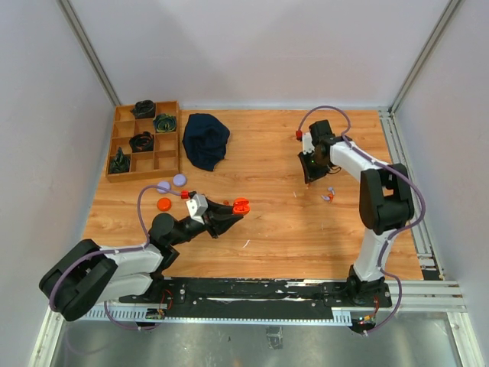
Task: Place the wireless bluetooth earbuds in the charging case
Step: Pick up the earbud from the center of the board, then place the earbud in the charging case.
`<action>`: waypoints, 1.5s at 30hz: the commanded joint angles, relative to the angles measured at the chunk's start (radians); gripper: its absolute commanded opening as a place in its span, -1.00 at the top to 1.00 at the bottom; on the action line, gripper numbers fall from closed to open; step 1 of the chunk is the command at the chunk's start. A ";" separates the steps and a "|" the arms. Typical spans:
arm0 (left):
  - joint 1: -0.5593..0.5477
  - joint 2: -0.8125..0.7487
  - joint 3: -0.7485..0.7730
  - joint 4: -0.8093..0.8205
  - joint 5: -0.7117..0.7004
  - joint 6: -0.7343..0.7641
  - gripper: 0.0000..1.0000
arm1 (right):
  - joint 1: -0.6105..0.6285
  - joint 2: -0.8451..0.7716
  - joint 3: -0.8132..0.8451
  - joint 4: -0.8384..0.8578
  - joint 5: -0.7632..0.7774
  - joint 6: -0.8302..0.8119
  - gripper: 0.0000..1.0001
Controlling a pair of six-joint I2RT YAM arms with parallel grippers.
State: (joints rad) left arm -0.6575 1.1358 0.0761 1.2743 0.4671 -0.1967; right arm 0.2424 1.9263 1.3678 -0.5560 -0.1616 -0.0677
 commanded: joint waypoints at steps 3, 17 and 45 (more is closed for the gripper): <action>0.006 0.030 -0.018 0.123 -0.011 -0.031 1.00 | 0.070 -0.201 -0.061 0.012 -0.006 0.034 0.69; 0.007 -0.027 0.012 0.153 -0.061 -0.037 0.99 | 0.309 -0.572 -0.100 0.031 0.091 0.042 0.69; 0.006 -0.057 0.079 0.160 0.016 -0.136 1.00 | 0.778 -0.914 -0.343 0.510 0.097 -0.147 0.62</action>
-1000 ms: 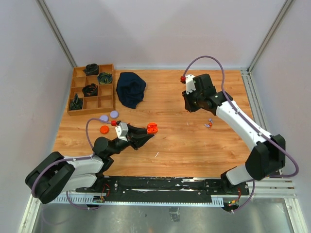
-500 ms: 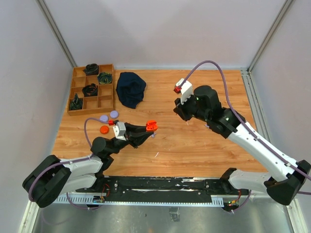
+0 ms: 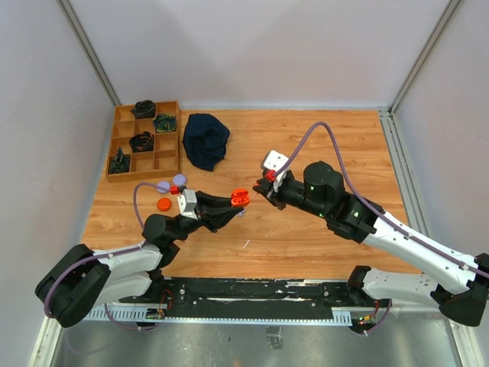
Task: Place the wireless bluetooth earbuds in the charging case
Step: Place the earbud in the charging case.
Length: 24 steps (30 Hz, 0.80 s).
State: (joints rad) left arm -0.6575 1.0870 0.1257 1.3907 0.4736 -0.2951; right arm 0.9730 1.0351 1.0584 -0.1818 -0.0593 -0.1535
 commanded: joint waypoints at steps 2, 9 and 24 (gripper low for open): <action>0.007 -0.006 0.034 0.043 0.010 -0.059 1.00 | 0.069 -0.029 -0.053 0.167 -0.003 -0.084 0.62; 0.006 0.010 0.041 0.066 0.021 -0.121 0.99 | 0.103 -0.037 -0.100 0.250 -0.028 -0.128 0.62; 0.007 0.064 0.055 0.142 0.041 -0.190 1.00 | 0.131 -0.020 -0.141 0.287 -0.035 -0.149 0.61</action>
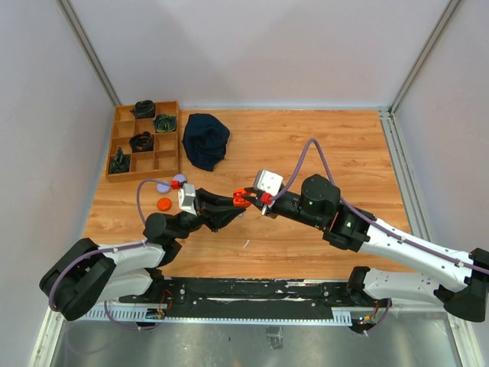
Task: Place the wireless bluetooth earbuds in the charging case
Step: Place the earbud in the charging case.
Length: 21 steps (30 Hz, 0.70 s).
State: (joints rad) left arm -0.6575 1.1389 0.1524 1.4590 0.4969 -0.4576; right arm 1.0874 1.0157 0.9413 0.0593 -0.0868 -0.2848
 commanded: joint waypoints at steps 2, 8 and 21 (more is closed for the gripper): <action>0.007 0.017 0.030 0.082 0.020 -0.033 0.99 | 0.017 0.000 -0.032 0.050 0.001 -0.022 0.61; 0.007 0.025 0.031 0.087 0.026 -0.039 0.99 | 0.017 0.003 -0.045 0.050 0.008 -0.033 0.62; 0.006 0.038 0.041 0.082 0.015 -0.073 0.99 | 0.021 -0.011 -0.064 0.059 -0.048 -0.052 0.62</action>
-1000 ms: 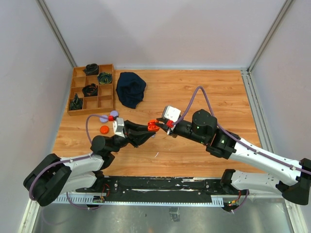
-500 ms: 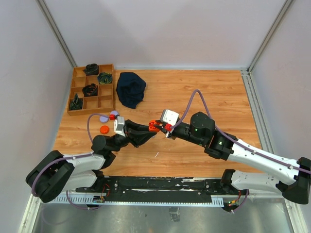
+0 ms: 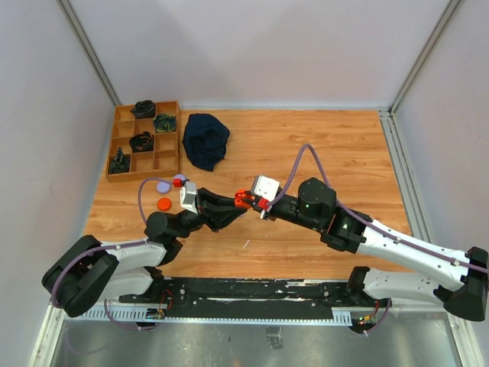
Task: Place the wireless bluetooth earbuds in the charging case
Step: Place the earbud in the charging case.
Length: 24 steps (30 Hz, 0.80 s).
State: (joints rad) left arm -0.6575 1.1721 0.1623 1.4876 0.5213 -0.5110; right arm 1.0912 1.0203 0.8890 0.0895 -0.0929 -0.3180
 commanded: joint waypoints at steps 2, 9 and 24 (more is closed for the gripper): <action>0.007 0.005 0.037 0.034 -0.023 -0.030 0.99 | 0.019 -0.020 -0.015 0.028 -0.064 -0.024 0.62; 0.006 -0.001 0.036 0.018 -0.042 -0.042 0.99 | 0.019 -0.030 -0.032 0.021 -0.077 -0.035 0.52; 0.007 -0.012 -0.002 0.042 -0.049 0.032 0.99 | 0.021 -0.069 -0.020 0.002 -0.038 -0.013 0.10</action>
State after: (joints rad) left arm -0.6575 1.1736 0.1719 1.4902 0.4927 -0.5392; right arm 1.0954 0.9874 0.8536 0.0929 -0.1493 -0.3435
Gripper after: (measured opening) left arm 0.298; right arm 0.405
